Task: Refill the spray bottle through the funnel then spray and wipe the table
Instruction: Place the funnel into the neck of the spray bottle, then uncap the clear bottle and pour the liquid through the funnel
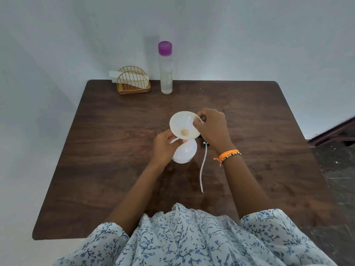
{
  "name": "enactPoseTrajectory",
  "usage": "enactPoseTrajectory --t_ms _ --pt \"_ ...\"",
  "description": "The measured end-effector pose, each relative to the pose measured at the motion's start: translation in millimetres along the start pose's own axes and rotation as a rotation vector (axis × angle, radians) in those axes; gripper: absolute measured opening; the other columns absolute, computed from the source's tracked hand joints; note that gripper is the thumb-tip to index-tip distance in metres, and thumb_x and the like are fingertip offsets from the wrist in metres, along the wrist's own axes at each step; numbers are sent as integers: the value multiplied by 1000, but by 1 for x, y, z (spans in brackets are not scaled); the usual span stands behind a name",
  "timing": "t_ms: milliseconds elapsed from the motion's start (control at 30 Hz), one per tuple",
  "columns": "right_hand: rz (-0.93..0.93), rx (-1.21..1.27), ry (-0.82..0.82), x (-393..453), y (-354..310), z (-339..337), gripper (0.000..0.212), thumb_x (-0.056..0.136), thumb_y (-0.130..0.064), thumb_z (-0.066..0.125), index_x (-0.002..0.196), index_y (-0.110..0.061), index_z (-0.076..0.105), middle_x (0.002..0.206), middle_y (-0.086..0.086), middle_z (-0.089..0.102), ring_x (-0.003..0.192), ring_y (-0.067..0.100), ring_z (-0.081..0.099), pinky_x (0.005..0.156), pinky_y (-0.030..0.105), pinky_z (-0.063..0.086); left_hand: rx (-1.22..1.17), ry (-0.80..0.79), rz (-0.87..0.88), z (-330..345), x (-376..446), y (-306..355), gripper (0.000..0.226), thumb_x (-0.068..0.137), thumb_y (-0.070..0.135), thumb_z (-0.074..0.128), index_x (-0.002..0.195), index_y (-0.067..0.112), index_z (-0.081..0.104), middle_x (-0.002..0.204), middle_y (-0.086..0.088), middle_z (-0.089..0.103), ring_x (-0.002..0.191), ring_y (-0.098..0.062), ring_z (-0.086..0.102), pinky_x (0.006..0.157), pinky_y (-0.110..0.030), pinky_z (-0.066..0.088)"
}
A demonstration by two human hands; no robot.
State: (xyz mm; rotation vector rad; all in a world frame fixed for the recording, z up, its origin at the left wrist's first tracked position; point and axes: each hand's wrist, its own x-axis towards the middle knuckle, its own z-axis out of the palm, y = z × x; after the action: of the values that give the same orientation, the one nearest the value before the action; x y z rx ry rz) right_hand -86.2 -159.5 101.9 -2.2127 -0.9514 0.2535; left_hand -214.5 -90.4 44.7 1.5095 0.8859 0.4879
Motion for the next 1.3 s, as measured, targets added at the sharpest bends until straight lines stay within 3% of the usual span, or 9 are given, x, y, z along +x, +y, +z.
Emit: enactPoseTrajectory --t_ms 133,300,433,600,833,900,1000,1200,1300 --pt "-1 48 -24 -2 2 1 17 88 -17 57 86 -5 68 78 3 64 70 12 54 57 13 36 -12 -9 -12 0 -1 2 35 72 25 76 106 23 68 110 4 70 104 -16 64 89 -49 53" --pt "67 167 -32 -1 7 -4 43 97 -33 47 62 -8 54 59 -1 50 56 9 42 55 23 33 -30 -33 -38 -5 -2 4 43 77 11 74 116 20 60 113 7 64 109 -13 59 95 -38 50" --pt "190 365 -125 11 14 -8 39 99 -31 41 91 -7 70 81 2 66 75 11 58 63 22 44 0 -4 -124 -13 3 6 34 81 9 69 109 24 57 113 8 61 109 -11 56 94 -33 47" --pt "253 579 -247 40 16 -4 37 100 -35 40 98 -10 68 78 1 62 68 8 53 62 15 43 -28 72 -153 -23 23 9 15 87 14 62 99 24 63 103 7 67 101 -10 61 85 -28 51" --pt "113 504 -362 127 6 34 15 93 -27 55 103 -16 59 86 -6 61 78 10 56 73 23 45 -20 138 -130 -31 87 23 20 91 7 54 106 16 64 100 9 62 91 3 55 71 -10 42" --pt "97 435 -331 156 5 46 31 90 -27 61 116 -13 55 98 -2 61 91 12 57 83 26 47 -15 156 -143 -32 106 23 20 91 6 54 105 17 63 102 8 63 93 1 56 70 -9 42" --pt "108 397 -292 193 2 68 49 86 -23 67 127 -10 45 107 1 54 93 13 54 86 27 43 -1 163 -177 -32 132 22 21 91 5 54 106 17 63 105 6 63 93 1 56 71 -11 42" --pt "60 308 -262 231 5 116 63 79 -13 72 130 -7 36 128 14 41 114 25 46 99 37 42 28 152 -201 -31 164 16 23 89 3 55 105 18 62 101 9 62 88 5 56 66 -6 43" --pt "27 275 -242 246 3 126 59 77 -14 73 124 -3 39 126 15 46 117 29 46 98 41 42 26 157 -196 -31 169 13 24 89 2 55 105 17 63 99 10 62 88 5 56 65 0 44"
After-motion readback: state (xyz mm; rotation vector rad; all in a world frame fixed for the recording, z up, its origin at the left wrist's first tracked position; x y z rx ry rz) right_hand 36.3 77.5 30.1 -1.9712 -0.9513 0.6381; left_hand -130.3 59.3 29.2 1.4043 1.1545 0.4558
